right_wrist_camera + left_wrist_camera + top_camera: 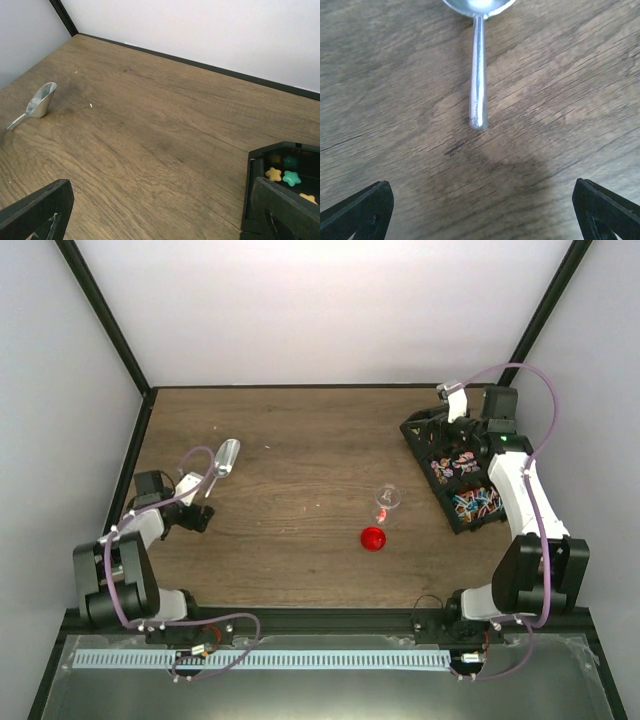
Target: Pack the candies
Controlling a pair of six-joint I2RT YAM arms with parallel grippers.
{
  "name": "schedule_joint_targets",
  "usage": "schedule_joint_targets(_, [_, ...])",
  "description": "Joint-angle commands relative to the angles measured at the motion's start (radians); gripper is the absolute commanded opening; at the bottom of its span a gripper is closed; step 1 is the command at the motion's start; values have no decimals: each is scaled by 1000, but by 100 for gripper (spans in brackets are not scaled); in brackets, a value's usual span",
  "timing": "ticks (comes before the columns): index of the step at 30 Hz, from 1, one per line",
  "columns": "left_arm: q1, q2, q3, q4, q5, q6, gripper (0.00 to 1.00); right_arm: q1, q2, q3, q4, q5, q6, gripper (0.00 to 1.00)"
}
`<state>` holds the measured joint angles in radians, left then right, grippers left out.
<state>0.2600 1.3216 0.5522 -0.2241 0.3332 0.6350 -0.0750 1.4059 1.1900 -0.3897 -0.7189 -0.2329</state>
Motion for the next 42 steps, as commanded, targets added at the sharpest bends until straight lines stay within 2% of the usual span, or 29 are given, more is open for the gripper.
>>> schedule_joint_targets(1, [48,87,-20,145,133,117,100,12,-30,24,-30,-33,-11,100])
schedule_joint_targets(6, [86,133,-29,271,189,128,98,12,-37,15,-28,-31,-12,100])
schedule_joint_targets(9, [91,189,13,266,204,161,97,12,-45,9,-25,-28,-15,100])
schedule_joint_targets(13, [91,263,96,224,210,173,81,12,-53,2,-28,-23,-17,100])
schedule_joint_targets(21, [61,362,206,149,185,193,61,12,-58,-4,-23,-13,-22,100])
schedule_joint_targets(29, [24,417,270,77,176,299,56,12,-47,0,-26,-13,-26,100])
schedule_joint_targets(36, [18,535,424,-85,206,372,42,13,-44,6,-33,-12,-38,100])
schedule_joint_targets(42, [9,553,433,-69,198,345,30,12,-54,8,-33,-4,-37,100])
